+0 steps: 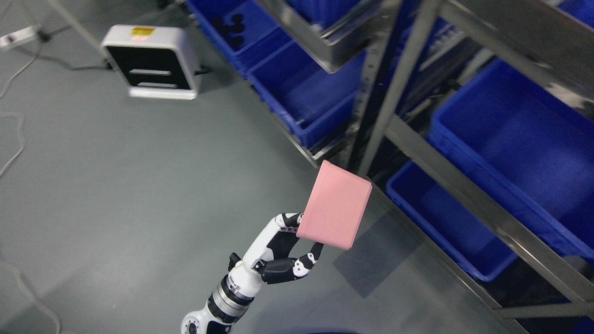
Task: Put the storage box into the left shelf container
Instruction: 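Hold the pink box aloft in the left hand while turning toward the shelves, then extend the left hand into the lower shelf bin and release the box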
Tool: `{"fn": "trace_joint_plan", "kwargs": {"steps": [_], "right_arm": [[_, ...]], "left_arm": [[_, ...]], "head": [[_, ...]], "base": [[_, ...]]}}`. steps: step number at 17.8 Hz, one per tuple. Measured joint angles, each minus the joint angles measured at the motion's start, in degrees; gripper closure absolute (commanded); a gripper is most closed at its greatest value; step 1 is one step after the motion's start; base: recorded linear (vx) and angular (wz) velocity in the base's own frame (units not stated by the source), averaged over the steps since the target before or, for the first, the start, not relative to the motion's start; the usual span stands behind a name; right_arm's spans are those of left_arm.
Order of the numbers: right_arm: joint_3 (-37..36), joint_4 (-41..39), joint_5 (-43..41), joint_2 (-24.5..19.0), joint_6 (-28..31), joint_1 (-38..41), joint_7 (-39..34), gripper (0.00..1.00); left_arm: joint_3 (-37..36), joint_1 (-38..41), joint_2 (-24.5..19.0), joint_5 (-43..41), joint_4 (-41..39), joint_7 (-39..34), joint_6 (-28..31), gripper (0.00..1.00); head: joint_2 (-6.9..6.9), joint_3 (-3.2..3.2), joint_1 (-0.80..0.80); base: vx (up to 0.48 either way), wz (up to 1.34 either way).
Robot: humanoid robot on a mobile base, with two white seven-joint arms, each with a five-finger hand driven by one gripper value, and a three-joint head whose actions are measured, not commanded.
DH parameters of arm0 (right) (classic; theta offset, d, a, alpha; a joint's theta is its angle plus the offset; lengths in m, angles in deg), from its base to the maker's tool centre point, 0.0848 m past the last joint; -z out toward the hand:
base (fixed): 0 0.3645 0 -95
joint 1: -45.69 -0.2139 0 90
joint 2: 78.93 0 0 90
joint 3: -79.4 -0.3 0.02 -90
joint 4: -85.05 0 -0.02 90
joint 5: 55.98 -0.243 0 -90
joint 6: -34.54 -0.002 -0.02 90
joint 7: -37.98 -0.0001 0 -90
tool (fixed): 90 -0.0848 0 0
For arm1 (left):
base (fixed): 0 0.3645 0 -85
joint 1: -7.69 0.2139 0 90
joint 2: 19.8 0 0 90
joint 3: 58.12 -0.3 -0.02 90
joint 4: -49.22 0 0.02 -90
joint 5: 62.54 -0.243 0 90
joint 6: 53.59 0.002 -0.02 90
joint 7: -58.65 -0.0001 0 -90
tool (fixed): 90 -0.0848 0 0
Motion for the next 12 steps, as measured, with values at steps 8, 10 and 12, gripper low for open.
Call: {"fn": "trace_joint_plan", "kwargs": {"steps": [8, 10, 12], "right_arm": [[0.0, 0.0, 0.0, 0.0, 0.0, 0.0, -0.1, 0.00], [0.0, 0.0, 0.0, 0.0, 0.0, 0.0, -0.1, 0.00], [0.0, 0.0, 0.0, 0.0, 0.0, 0.0, -0.1, 0.00]], "left_arm": [[2.9, -1.5, -0.3, -5.0, 1.4, 2.3, -0.2, 0.97], [5.1, -3.7, -1.2, -6.7, 1.6, 3.1, 0.0, 0.97], [6.9, -6.1, -2.3, -8.3, 1.8, 3.3, 0.5, 0.97]], "head": [[-0.01, 0.00, 0.00], [-0.01, 0.00, 0.00], [-0.02, 0.00, 0.00]], "base": [[0.244, -1.03], [0.197, -0.69], [0.194, -0.66]]}}
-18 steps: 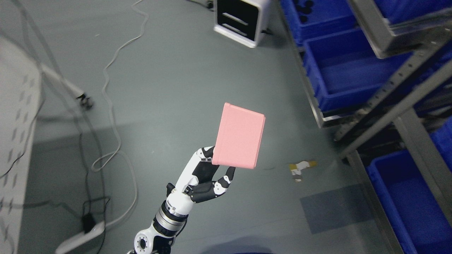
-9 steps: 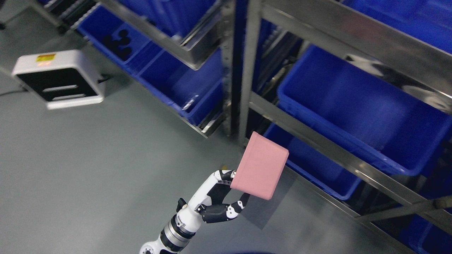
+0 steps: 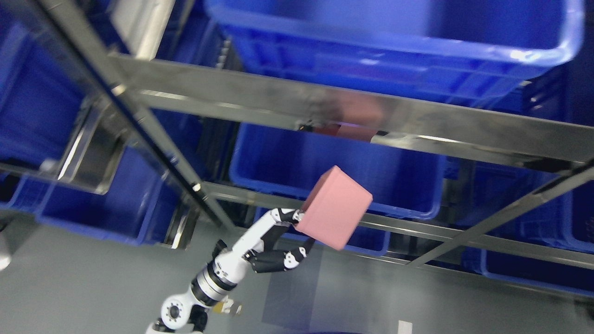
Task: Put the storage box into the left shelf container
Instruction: 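Extend the left hand into the lower shelf bin and release the box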
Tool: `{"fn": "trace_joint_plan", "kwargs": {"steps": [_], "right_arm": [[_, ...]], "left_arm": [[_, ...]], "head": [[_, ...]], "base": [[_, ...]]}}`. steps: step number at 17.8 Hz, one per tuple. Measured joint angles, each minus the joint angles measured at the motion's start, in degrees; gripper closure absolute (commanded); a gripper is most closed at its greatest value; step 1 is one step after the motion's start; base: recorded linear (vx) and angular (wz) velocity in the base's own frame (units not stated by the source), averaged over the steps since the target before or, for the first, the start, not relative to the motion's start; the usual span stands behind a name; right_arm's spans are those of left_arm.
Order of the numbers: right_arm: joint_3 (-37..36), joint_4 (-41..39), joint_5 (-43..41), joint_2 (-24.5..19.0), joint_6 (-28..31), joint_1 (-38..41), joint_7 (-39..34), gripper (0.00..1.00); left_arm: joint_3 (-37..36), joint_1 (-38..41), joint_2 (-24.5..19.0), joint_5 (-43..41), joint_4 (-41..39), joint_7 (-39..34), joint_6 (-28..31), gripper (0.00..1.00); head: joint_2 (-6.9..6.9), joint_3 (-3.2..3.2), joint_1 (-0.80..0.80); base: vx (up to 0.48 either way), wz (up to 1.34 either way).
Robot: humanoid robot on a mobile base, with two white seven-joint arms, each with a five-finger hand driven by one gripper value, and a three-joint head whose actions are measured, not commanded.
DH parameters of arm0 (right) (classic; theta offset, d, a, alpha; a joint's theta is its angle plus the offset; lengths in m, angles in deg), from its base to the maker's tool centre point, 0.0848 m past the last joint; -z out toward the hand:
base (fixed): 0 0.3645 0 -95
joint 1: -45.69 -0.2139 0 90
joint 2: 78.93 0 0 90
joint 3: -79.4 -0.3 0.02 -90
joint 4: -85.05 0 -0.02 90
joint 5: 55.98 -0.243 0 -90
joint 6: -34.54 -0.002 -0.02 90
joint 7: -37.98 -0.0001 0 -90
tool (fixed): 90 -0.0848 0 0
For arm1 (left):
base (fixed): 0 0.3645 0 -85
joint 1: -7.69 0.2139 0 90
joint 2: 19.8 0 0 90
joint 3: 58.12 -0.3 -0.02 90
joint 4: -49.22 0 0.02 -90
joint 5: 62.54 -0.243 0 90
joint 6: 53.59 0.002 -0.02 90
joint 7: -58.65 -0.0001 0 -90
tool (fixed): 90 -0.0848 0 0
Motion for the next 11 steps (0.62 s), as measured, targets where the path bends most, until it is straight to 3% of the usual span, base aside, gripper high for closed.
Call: {"fn": "trace_joint_plan", "kwargs": {"steps": [11], "right_arm": [[0.0, 0.0, 0.0, 0.0, 0.0, 0.0, -0.1, 0.00]], "left_arm": [[7.4, -16.0, -2.9, -18.3, 7.9, 3.9, 0.5, 0.97]], "head": [[-0.02, 0.00, 0.00]], "base": [[0.109, -0.36]]}}
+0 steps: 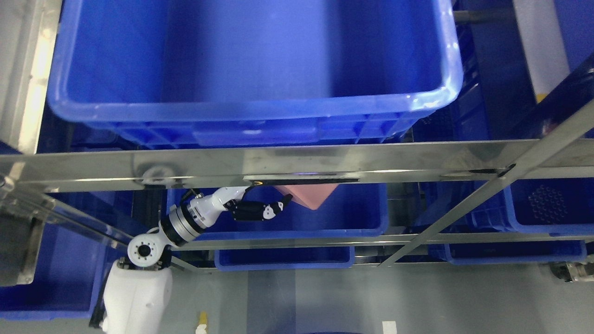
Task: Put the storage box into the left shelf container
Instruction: 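Extend the left hand into the lower shelf bin and release the box, then withdraw the left hand from the shelf bin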
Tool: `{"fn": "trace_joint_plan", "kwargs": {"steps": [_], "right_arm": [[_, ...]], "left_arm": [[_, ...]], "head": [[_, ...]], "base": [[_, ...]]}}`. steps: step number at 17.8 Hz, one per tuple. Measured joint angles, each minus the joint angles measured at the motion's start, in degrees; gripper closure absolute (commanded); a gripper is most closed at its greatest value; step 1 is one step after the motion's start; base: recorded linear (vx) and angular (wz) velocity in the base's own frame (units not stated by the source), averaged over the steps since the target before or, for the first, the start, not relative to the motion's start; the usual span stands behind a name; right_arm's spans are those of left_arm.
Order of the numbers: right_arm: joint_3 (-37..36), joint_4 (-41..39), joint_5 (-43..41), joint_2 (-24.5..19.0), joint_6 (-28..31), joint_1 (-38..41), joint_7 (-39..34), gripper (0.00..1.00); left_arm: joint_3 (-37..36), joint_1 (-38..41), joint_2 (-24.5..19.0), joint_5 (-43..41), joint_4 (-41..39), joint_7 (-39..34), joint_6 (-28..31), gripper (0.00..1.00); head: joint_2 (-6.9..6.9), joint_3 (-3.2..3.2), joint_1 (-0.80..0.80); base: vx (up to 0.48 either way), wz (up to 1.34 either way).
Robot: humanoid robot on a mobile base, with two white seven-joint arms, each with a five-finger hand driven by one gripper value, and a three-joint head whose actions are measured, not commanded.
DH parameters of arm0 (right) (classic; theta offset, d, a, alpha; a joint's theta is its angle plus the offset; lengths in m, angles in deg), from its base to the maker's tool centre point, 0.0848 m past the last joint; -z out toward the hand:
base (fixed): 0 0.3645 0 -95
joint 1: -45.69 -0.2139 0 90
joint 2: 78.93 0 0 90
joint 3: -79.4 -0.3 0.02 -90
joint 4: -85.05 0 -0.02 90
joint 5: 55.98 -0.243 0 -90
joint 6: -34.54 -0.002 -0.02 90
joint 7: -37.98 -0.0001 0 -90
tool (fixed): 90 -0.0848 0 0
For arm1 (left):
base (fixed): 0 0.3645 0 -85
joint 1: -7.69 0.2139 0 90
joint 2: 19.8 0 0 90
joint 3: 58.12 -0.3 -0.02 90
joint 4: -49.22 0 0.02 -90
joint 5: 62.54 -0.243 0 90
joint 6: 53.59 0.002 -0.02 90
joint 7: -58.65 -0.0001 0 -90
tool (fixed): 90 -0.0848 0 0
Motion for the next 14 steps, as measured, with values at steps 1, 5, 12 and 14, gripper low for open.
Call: {"fn": "trace_joint_plan", "kwargs": {"steps": [1, 5, 12, 14], "right_arm": [[0.0, 0.0, 0.0, 0.0, 0.0, 0.0, 0.0, 0.00], [0.0, 0.0, 0.0, 0.0, 0.0, 0.0, -0.1, 0.00], [0.0, 0.0, 0.0, 0.0, 0.0, 0.0, -0.1, 0.00], [0.0, 0.0, 0.0, 0.0, 0.0, 0.0, 0.0, 0.00]], "left_arm": [[0.4, -1.2, 0.0, -1.5, 1.0, 0.1, 0.0, 0.97], [1.7, -5.6, 0.3, -7.5, 4.9, 0.4, 0.1, 0.95], [3.4, -10.7, 2.4, -17.6, 12.6, 0.2, -0.2, 0.74], [3.7, -11.3, 2.9, -19.1, 14.3, -0.3, -0.3, 0.58]], "head": [[0.00, 0.00, 0.00], [0.00, 0.00, 0.00], [-0.01, 0.00, 0.00], [-0.01, 0.00, 0.00]], "base": [[0.054, -0.16], [0.031, -0.09], [0.001, 0.00], [0.000, 0.00]]}}
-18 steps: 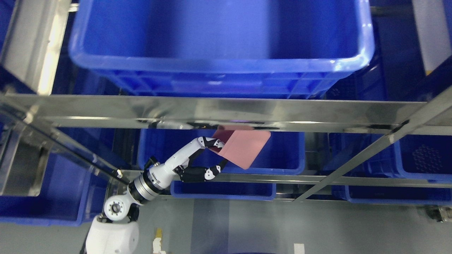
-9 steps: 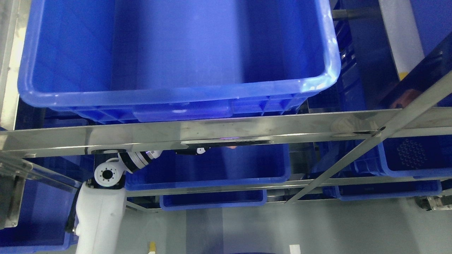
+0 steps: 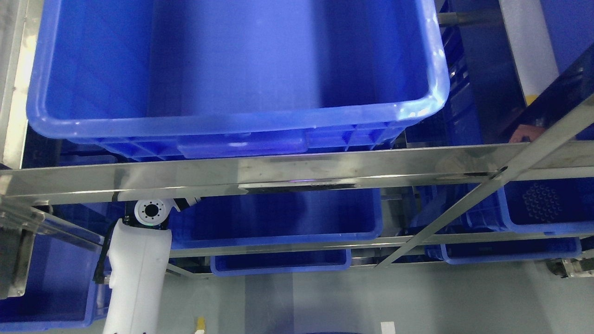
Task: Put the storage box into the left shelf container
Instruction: 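Withdraw the left hand from the shelf bin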
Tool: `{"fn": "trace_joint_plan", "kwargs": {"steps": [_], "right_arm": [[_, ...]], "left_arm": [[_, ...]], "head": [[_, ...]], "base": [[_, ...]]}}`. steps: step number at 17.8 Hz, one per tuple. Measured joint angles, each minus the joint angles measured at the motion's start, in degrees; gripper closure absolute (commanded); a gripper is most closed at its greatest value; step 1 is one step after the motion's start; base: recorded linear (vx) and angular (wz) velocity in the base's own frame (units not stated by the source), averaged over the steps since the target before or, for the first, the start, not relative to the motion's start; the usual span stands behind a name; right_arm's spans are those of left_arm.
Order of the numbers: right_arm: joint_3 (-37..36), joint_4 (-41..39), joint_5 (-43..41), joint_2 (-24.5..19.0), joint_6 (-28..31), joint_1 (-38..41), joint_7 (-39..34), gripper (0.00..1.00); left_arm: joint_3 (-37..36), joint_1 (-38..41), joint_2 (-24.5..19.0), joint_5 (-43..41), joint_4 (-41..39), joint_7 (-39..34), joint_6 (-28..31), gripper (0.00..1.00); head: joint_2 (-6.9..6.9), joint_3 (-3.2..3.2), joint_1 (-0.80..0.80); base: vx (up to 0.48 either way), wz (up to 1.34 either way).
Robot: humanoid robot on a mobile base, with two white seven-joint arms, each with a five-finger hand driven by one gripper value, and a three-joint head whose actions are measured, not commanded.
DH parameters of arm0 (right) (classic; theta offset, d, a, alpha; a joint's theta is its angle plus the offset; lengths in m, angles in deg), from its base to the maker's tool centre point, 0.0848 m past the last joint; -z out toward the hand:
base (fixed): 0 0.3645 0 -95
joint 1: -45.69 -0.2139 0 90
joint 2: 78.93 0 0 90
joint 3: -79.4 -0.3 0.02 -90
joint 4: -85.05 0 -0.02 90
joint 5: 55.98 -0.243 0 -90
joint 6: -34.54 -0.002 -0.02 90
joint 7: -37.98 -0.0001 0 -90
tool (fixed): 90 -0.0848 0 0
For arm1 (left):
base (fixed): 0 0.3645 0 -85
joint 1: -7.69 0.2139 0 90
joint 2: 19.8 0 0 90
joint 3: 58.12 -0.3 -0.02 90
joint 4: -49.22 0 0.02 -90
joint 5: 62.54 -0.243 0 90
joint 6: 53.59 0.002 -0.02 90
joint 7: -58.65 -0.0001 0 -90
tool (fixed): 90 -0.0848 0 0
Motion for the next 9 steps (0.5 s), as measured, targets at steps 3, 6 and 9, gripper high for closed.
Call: {"fn": "trace_joint_plan", "kwargs": {"steps": [3, 6, 9], "right_arm": [[0.0, 0.0, 0.0, 0.0, 0.0, 0.0, 0.0, 0.00], [0.0, 0.0, 0.0, 0.0, 0.1, 0.0, 0.0, 0.00], [0.0, 0.0, 0.0, 0.0, 0.1, 0.0, 0.1, 0.00]], "left_arm": [[0.3, -0.6, 0.6, -1.5, 1.9, -2.3, 0.0, 0.26], [0.5, -0.8, 1.0, -2.5, 3.1, -5.2, 0.0, 0.05], [0.5, -0.8, 1.3, -2.4, 3.6, -7.7, -0.5, 0.01]], "head": [[0.00, 0.00, 0.00], [0.00, 0.00, 0.00], [0.00, 0.00, 0.00]], "base": [[0.000, 0.00], [0.000, 0.00], [0.000, 0.00]]}}
